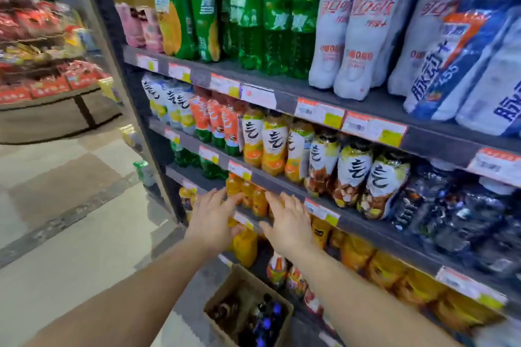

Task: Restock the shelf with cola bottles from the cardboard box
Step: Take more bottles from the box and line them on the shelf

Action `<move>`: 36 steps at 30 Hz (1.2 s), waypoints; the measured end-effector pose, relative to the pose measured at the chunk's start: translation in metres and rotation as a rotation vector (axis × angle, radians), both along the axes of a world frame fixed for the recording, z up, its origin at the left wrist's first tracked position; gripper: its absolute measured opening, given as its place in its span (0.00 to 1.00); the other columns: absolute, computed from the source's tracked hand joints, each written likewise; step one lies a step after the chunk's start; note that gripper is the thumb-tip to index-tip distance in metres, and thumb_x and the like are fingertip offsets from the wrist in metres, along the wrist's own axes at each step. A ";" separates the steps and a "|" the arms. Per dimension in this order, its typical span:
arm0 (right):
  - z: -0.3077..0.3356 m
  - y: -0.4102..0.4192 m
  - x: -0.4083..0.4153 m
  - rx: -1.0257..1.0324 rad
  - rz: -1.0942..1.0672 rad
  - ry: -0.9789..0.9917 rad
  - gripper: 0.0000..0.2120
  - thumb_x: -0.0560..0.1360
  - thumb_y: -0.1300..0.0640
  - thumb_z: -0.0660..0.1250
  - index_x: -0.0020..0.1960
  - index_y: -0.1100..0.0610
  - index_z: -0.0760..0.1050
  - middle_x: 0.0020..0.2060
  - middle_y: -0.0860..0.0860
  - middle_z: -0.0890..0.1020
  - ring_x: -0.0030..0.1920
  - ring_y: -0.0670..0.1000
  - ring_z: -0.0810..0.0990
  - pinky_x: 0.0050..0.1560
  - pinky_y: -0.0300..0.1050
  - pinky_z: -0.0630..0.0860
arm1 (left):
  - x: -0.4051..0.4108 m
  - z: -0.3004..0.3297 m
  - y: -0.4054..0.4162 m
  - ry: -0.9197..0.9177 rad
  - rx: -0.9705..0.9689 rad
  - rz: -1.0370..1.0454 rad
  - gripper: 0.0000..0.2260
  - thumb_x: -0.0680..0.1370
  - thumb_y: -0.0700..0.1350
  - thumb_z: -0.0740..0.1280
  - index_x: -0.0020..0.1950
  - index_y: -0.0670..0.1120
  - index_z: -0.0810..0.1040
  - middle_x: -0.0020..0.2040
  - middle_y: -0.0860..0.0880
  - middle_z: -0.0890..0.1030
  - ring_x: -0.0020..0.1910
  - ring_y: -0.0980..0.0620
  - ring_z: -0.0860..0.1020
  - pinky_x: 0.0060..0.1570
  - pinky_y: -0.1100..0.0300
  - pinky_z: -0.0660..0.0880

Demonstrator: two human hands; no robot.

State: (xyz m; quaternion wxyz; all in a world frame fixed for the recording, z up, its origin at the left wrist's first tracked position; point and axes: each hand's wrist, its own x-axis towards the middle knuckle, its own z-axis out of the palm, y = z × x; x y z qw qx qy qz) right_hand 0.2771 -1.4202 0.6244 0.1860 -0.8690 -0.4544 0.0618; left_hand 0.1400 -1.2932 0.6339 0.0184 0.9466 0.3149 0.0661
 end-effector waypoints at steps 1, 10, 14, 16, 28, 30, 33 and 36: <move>-0.007 0.008 -0.003 0.011 -0.062 0.019 0.32 0.77 0.40 0.61 0.77 0.45 0.53 0.76 0.53 0.59 0.76 0.56 0.54 0.75 0.56 0.55 | 0.006 -0.006 0.017 0.005 -0.010 -0.062 0.33 0.74 0.59 0.67 0.75 0.56 0.59 0.76 0.45 0.60 0.75 0.42 0.58 0.71 0.43 0.58; -0.061 0.009 -0.029 0.040 -0.489 0.156 0.28 0.74 0.46 0.66 0.72 0.49 0.65 0.64 0.55 0.74 0.65 0.59 0.70 0.63 0.51 0.68 | 0.035 -0.068 0.075 -0.018 -0.190 -0.438 0.32 0.72 0.57 0.70 0.73 0.51 0.65 0.72 0.45 0.68 0.71 0.43 0.64 0.70 0.49 0.62; -0.114 -0.006 -0.038 0.046 -0.548 0.205 0.26 0.75 0.50 0.67 0.71 0.53 0.68 0.61 0.56 0.77 0.62 0.59 0.72 0.62 0.51 0.69 | 0.031 -0.117 0.073 0.005 -0.251 -0.469 0.32 0.72 0.54 0.71 0.73 0.49 0.66 0.72 0.43 0.68 0.70 0.42 0.66 0.68 0.49 0.61; -0.153 -0.012 -0.045 0.012 -0.564 0.239 0.27 0.75 0.50 0.67 0.71 0.54 0.67 0.62 0.56 0.76 0.64 0.59 0.72 0.62 0.50 0.68 | 0.027 -0.154 0.074 0.015 -0.276 -0.485 0.32 0.72 0.55 0.71 0.73 0.49 0.66 0.72 0.43 0.68 0.70 0.42 0.66 0.68 0.49 0.62; -0.443 0.033 -0.097 0.030 -0.638 0.504 0.26 0.77 0.49 0.65 0.73 0.45 0.62 0.66 0.49 0.72 0.65 0.53 0.71 0.66 0.49 0.71 | -0.015 -0.450 0.119 0.249 -0.290 -0.566 0.31 0.72 0.57 0.70 0.73 0.55 0.66 0.74 0.49 0.66 0.71 0.45 0.64 0.68 0.49 0.64; -0.483 0.047 -0.096 0.018 -0.581 0.480 0.25 0.77 0.50 0.65 0.73 0.44 0.63 0.65 0.48 0.73 0.65 0.52 0.71 0.67 0.47 0.70 | -0.017 -0.486 0.133 0.297 -0.253 -0.619 0.30 0.72 0.55 0.71 0.72 0.56 0.67 0.75 0.49 0.65 0.73 0.45 0.62 0.70 0.48 0.63; -0.536 0.065 -0.093 0.001 -0.485 0.457 0.24 0.77 0.51 0.64 0.72 0.45 0.65 0.66 0.47 0.72 0.65 0.51 0.70 0.67 0.46 0.69 | -0.016 -0.524 0.152 0.281 -0.247 -0.646 0.31 0.64 0.49 0.79 0.66 0.52 0.77 0.69 0.43 0.73 0.68 0.38 0.70 0.65 0.44 0.69; -0.577 0.083 -0.095 -0.013 -0.398 0.452 0.24 0.75 0.52 0.66 0.70 0.46 0.67 0.65 0.49 0.72 0.64 0.52 0.70 0.67 0.46 0.69 | -0.017 -0.552 0.161 0.219 -0.254 -0.638 0.31 0.58 0.45 0.82 0.60 0.49 0.81 0.65 0.41 0.77 0.63 0.36 0.74 0.60 0.41 0.73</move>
